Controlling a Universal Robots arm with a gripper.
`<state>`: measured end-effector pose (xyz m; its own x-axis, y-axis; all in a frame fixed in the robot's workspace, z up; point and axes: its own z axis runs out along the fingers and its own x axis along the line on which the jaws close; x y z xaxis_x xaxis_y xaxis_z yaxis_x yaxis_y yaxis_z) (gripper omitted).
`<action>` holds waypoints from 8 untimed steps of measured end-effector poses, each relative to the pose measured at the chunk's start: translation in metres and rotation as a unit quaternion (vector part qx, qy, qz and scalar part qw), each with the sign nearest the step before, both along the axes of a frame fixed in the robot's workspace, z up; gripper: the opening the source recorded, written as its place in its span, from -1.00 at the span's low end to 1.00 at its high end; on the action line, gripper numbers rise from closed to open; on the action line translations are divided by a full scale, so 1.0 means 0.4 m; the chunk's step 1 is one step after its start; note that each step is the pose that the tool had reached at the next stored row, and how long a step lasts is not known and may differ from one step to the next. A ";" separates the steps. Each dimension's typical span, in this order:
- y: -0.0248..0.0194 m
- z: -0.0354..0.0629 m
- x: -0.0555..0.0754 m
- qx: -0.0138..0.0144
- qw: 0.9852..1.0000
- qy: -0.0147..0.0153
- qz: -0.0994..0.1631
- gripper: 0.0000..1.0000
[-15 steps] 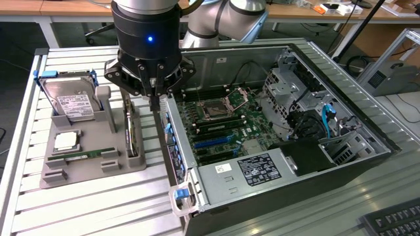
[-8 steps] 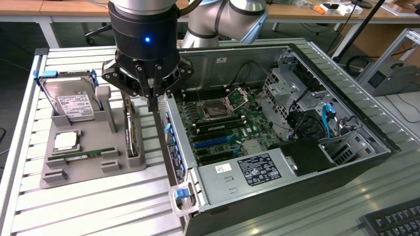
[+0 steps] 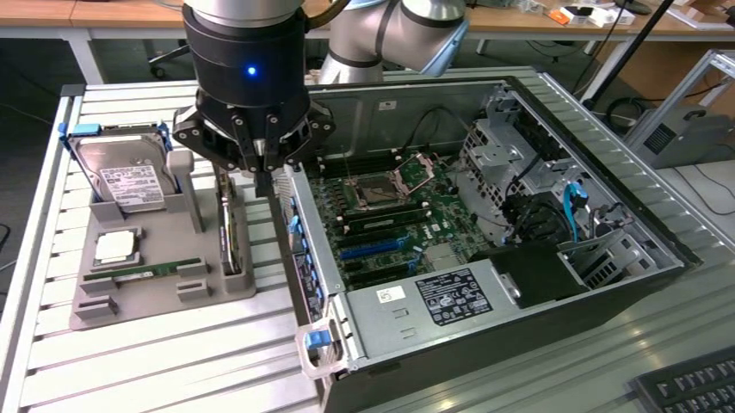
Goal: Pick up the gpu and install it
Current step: 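Reach for the gpu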
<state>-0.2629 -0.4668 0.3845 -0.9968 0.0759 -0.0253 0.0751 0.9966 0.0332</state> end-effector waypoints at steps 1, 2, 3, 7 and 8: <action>0.000 0.000 -0.001 0.000 1.000 0.000 0.000 -0.79; -0.001 0.000 -0.002 0.000 1.000 0.000 0.000 -0.79; -0.001 0.000 -0.003 0.000 1.000 0.000 0.000 -0.79; -0.002 0.000 -0.006 0.000 1.000 0.000 0.000 -0.79; -0.002 0.000 -0.006 0.000 1.000 0.000 0.000 -0.79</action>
